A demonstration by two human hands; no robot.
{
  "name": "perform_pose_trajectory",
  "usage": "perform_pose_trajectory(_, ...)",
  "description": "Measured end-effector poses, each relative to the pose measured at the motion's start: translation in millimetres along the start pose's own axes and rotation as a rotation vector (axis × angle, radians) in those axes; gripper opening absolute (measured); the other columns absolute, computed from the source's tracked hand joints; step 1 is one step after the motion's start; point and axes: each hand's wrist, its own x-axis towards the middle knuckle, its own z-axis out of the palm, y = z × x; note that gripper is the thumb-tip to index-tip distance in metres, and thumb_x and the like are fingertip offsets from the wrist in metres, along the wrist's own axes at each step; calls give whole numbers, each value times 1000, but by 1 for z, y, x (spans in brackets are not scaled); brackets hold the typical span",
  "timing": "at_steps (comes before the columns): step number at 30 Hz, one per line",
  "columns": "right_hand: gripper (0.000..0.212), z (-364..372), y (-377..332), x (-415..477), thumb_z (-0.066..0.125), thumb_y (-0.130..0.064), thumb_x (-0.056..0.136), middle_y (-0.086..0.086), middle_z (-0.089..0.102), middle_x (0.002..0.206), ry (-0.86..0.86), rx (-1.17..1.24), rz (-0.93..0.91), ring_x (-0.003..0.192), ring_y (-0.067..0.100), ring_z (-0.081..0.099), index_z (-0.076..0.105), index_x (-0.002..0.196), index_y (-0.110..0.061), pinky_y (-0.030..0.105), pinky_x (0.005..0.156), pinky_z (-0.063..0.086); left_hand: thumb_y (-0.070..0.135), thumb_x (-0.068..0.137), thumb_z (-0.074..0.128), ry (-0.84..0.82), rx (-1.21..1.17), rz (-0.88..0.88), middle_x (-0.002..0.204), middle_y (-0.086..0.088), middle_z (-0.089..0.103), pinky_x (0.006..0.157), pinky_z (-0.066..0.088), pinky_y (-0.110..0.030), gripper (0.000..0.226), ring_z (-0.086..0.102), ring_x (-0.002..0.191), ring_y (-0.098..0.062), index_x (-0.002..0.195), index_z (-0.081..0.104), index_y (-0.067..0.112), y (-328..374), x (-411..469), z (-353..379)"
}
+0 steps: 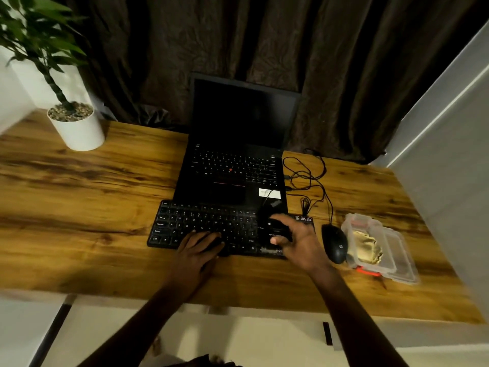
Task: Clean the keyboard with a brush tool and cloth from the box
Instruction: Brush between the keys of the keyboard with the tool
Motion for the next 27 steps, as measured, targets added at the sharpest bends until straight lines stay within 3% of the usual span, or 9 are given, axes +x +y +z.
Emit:
perform_pose_trajectory(2, 61, 9, -12, 1, 71, -18, 88, -8, 53, 130, -18, 17, -33, 114, 7, 53, 47, 135, -48, 15, 79, 51, 35, 94, 48, -2, 7, -11, 136, 0, 60, 113, 27, -43, 38, 45, 128, -22, 123, 69, 23, 2, 1, -1)
perform_pose_trajectory(4, 58, 21, -24, 1, 70, -14, 88, -8, 55, 130, -41, 60, -66, 110, 4, 54, 49, 137, -38, 8, 66, 49, 36, 95, 47, 3, -3, -18, 135, 0, 60, 113, 28, -43, 38, 46, 126, -22, 122, 69, 22, 3, 1, -1)
perform_pose_trajectory(6, 56, 29, -31, 1, 69, -13, 88, -6, 57, 128, -45, 91, -78, 108, 3, 53, 51, 136, -34, 4, 63, 48, 36, 96, 48, 12, -15, -23, 135, -1, 60, 112, 30, -45, 37, 47, 126, -23, 123, 69, 22, 3, 2, 0)
perform_pose_trajectory(8, 56, 29, -30, 1, 70, -17, 88, -4, 59, 128, -40, 104, -70, 107, 4, 54, 51, 136, -38, 9, 69, 51, 36, 95, 48, 22, -21, -24, 135, -1, 60, 112, 30, -46, 37, 48, 125, -23, 123, 69, 21, 3, 1, 0)
perform_pose_trajectory(10, 57, 23, -25, 1, 70, -20, 88, -4, 61, 128, -33, 64, -68, 109, 8, 58, 48, 135, -44, 25, 82, 58, 36, 95, 49, 28, -24, -25, 134, 0, 61, 111, 31, -45, 37, 48, 124, -22, 122, 70, 21, 4, 1, -1)
perform_pose_trajectory(12, 58, 16, -20, 1, 70, -20, 88, -2, 62, 126, -31, 3, -72, 107, 11, 62, 46, 134, -47, 36, 84, 60, 36, 95, 50, 32, -28, -26, 134, 0, 61, 110, 33, -46, 36, 49, 123, -21, 121, 70, 22, 5, 2, -1)
perform_pose_trajectory(16, 58, 21, -30, 3, 69, -24, 89, -1, 61, 123, -37, -79, -74, 106, 12, 61, 44, 137, -46, 37, 88, 59, 36, 96, 48, 15, -14, -20, 135, 1, 60, 109, 33, -47, 37, 48, 124, -22, 124, 69, 23, 2, 1, 2)
perform_pose_trajectory(21, 51, 46, -60, 4, 67, -19, 91, -7, 58, 124, -46, 65, -104, 113, 5, 50, 51, 136, -36, 30, 103, 46, 35, 95, 47, -16, 21, -18, 136, -2, 60, 109, 31, -46, 39, 49, 122, -25, 126, 67, 23, -2, 0, 5)
perform_pose_trajectory(27, 56, 35, -45, 5, 68, -24, 90, -1, 62, 124, -47, 0, -106, 107, 10, 60, 45, 136, -45, 36, 91, 57, 36, 96, 47, -22, -24, -40, 139, 2, 57, 111, 31, -45, 39, 47, 127, -22, 128, 66, 24, 2, 0, -1)
